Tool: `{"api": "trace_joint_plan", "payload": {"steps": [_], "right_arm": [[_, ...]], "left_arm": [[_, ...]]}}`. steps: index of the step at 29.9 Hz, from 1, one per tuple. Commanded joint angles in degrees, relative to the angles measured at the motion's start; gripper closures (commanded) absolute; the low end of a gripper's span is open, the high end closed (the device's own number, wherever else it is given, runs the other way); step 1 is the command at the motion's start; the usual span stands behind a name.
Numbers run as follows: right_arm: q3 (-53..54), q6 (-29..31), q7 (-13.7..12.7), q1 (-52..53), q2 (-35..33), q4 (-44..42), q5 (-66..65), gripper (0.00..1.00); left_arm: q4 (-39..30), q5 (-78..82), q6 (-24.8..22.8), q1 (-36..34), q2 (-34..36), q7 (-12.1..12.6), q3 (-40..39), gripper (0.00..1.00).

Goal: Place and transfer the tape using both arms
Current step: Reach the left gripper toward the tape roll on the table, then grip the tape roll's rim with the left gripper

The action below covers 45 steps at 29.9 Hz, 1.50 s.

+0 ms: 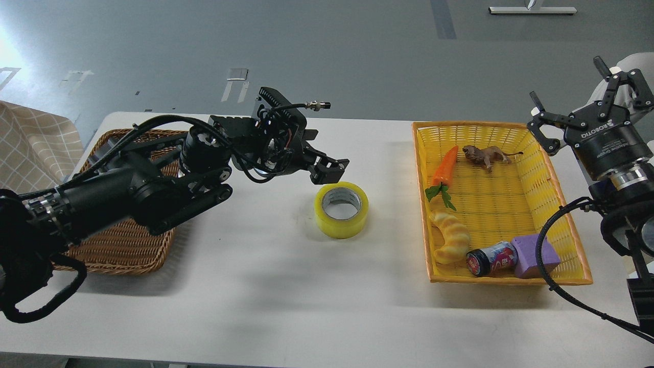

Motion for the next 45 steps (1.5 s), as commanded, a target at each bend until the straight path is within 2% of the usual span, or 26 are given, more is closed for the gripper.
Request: {"api": "trace_joint_plan", "payload": {"steps": [1, 10, 17, 27, 30, 32, 41, 42, 43, 45], "right_arm": [[-0.06, 0.00, 0.00, 0.06, 0.00, -0.10, -0.25, 0.00], [-0.23, 0.00, 0.00, 0.06, -0.08, -0.19, -0.43, 0.00], [-0.23, 0.00, 0.00, -0.55, -0.08, -0.19, -0.43, 0.00], [-0.23, 0.00, 0.00, -0.82, -0.08, -0.19, -0.52, 0.00], [-0.32, 0.00, 0.00, -0.82, -0.08, -0.19, -0.52, 0.00], [-0.32, 0.00, 0.00, -0.91, -0.08, -0.19, -0.52, 0.00], [-0.32, 0.00, 0.00, -1.17, -0.08, -0.28, -0.52, 0.00], [-0.32, 0.00, 0.00, -1.09, -0.08, -0.28, -0.52, 0.00], [-0.32, 0.00, 0.00, -1.17, -0.08, -0.28, -0.52, 0.00], [-0.32, 0.00, 0.00, -1.17, 0.00, -0.28, -0.52, 0.00]], "left_arm": [[0.10, -0.52, -0.24, 0.30, -1.11, 0.07, 1.46, 0.02], [4.22, -0.52, -0.42, 0.83, -5.15, 1.22, 4.09, 0.02], [9.14, -0.87, -0.42, 1.36, -6.21, 3.41, 4.36, 0.02], [9.50, -0.96, -0.42, 2.94, -7.18, 3.50, 4.44, 0.04], [9.68, -0.96, -0.42, 3.03, -7.18, 3.42, 4.44, 0.09], [10.29, -0.96, -0.42, 3.47, -7.18, 3.42, 4.45, 0.20], [12.31, -1.57, -0.42, 4.79, -7.18, 3.24, 4.45, 0.23], [12.31, -1.58, -0.42, 4.79, -7.27, 3.24, 4.45, 0.26], [12.31, -1.58, -0.42, 4.87, -7.27, 3.24, 4.45, 0.36], [12.31, -1.58, -0.42, 5.23, -7.27, 3.24, 4.36, 0.39]]}}
